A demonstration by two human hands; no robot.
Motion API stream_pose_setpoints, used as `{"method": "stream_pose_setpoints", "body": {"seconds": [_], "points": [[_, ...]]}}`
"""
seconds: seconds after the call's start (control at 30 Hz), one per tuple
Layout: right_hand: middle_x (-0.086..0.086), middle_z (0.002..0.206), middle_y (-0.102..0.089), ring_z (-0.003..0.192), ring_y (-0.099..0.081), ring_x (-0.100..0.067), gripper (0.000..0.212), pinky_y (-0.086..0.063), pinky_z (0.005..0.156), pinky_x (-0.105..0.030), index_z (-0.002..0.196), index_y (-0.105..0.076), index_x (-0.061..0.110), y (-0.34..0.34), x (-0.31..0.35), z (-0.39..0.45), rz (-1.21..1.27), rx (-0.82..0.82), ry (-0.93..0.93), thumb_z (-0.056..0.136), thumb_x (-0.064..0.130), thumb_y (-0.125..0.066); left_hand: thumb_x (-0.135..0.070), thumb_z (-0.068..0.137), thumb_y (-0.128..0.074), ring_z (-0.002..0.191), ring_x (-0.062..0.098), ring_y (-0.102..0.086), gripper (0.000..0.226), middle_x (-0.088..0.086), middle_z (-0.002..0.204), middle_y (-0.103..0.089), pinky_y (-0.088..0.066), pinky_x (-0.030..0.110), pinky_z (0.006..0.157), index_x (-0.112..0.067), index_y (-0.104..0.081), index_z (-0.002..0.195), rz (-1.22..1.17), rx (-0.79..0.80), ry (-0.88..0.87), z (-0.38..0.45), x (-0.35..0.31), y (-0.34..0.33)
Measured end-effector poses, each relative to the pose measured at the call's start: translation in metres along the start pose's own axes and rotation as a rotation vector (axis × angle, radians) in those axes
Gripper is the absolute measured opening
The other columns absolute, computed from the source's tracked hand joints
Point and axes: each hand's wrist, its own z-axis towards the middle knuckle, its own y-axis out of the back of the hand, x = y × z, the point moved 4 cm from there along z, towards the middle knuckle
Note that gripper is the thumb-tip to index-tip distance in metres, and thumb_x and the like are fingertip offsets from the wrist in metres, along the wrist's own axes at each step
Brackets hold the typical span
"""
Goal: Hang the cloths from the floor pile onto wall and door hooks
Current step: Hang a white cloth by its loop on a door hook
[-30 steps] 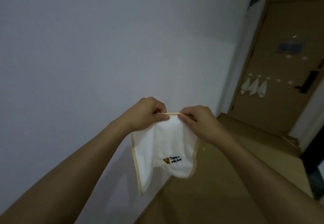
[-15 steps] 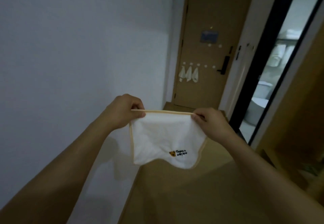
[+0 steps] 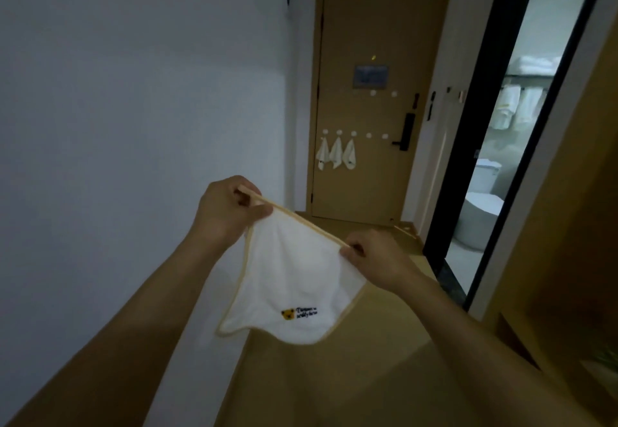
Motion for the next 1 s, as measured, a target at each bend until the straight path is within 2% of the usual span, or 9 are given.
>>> {"method": "stream_pose_setpoints", "body": {"seconds": [0.13,0.23,0.37,0.43,0.6,0.67,0.83,0.93,1.0], "points": [[0.005,0.066,-0.058,0.061,-0.052,-0.01,0.028,-0.038,0.055,-0.029,0.065,-0.057,0.022,0.0,-0.044,0.055,0.011,0.026,-0.009,0.092,0.028,-0.056,-0.008,0.072,-0.082,0.067,0.013,-0.065,0.013,0.01,0.074,-0.071,-0.052,0.027,0.065,-0.003,-0.071,0.077,-0.103,0.028,-0.04,0.055,-0.004,-0.056],[0.005,0.075,-0.065,0.069,-0.058,-0.01,0.019,-0.043,0.06,-0.027,0.077,-0.065,0.019,0.0,-0.07,0.09,0.098,0.006,-0.031,0.091,0.03,-0.059,-0.014,0.072,-0.083,0.062,0.01,-0.061,0.02,0.006,0.067,-0.068,-0.048,0.021,0.063,0.0,-0.069,0.073,-0.108,0.037,-0.044,0.091,0.004,-0.095],[0.01,0.081,-0.066,0.074,-0.06,-0.007,0.019,-0.048,0.064,-0.028,0.087,-0.067,0.025,0.0,-0.094,0.134,0.174,0.0,-0.01,0.094,0.036,-0.054,-0.02,0.074,-0.082,0.054,0.001,-0.056,0.02,-0.011,0.054,-0.06,-0.041,0.014,0.058,-0.017,-0.068,0.061,-0.066,0.075,-0.041,0.141,0.024,-0.142],[0.011,0.082,-0.066,0.075,-0.06,-0.006,0.017,-0.049,0.067,-0.029,0.089,-0.066,0.027,0.0,-0.106,0.154,0.215,-0.022,-0.011,0.094,0.038,-0.053,-0.02,0.078,-0.08,0.054,0.002,-0.056,0.021,-0.011,0.056,-0.061,-0.041,0.016,0.059,-0.024,-0.068,0.06,-0.046,0.104,-0.067,0.164,0.035,-0.165],[0.013,0.078,-0.065,0.078,-0.062,-0.006,0.01,-0.051,0.073,-0.029,0.084,-0.063,0.031,-0.003,-0.137,0.214,0.355,-0.167,-0.064,0.092,0.028,-0.058,-0.02,0.087,-0.07,0.055,0.004,-0.055,0.022,0.0,0.062,-0.064,-0.041,0.02,0.057,-0.009,-0.071,0.069,0.04,0.179,-0.167,0.227,0.06,-0.216],[0.012,0.077,-0.066,0.076,-0.063,-0.006,0.009,-0.05,0.073,-0.027,0.084,-0.064,0.026,-0.005,-0.15,0.242,0.389,-0.25,-0.091,0.091,0.026,-0.06,-0.02,0.091,-0.064,0.066,0.009,-0.063,0.021,0.002,0.072,-0.07,-0.045,0.028,0.065,-0.009,-0.075,0.078,0.088,0.223,-0.19,0.256,0.069,-0.235],[0.005,0.072,-0.069,0.068,-0.066,-0.012,0.007,-0.056,0.069,-0.032,0.083,-0.068,0.02,-0.016,-0.184,0.32,0.523,-0.398,-0.19,0.089,0.021,-0.065,-0.029,0.092,-0.063,0.076,0.008,-0.065,0.018,-0.011,0.077,-0.07,-0.048,0.03,0.072,-0.021,-0.078,0.087,0.074,0.321,-0.211,0.33,0.094,-0.27],[0.01,0.067,-0.067,0.063,-0.063,-0.008,0.018,-0.054,0.065,-0.03,0.074,-0.072,0.027,-0.022,-0.204,0.368,0.571,-0.439,-0.186,0.088,0.017,-0.066,-0.029,0.092,-0.062,0.076,0.025,-0.065,0.021,0.005,0.076,-0.071,-0.048,0.038,0.068,-0.017,-0.077,0.082,-0.008,0.413,-0.218,0.373,0.108,-0.288],[0.012,0.063,-0.066,0.06,-0.062,-0.007,0.031,-0.053,0.063,-0.031,0.064,-0.069,0.035,-0.027,-0.216,0.395,0.583,-0.452,-0.192,0.087,0.015,-0.067,-0.027,0.092,-0.063,0.078,0.026,-0.065,0.02,0.006,0.078,-0.071,-0.048,0.035,0.069,-0.018,-0.077,0.082,-0.058,0.448,-0.198,0.401,0.12,-0.3]]}}
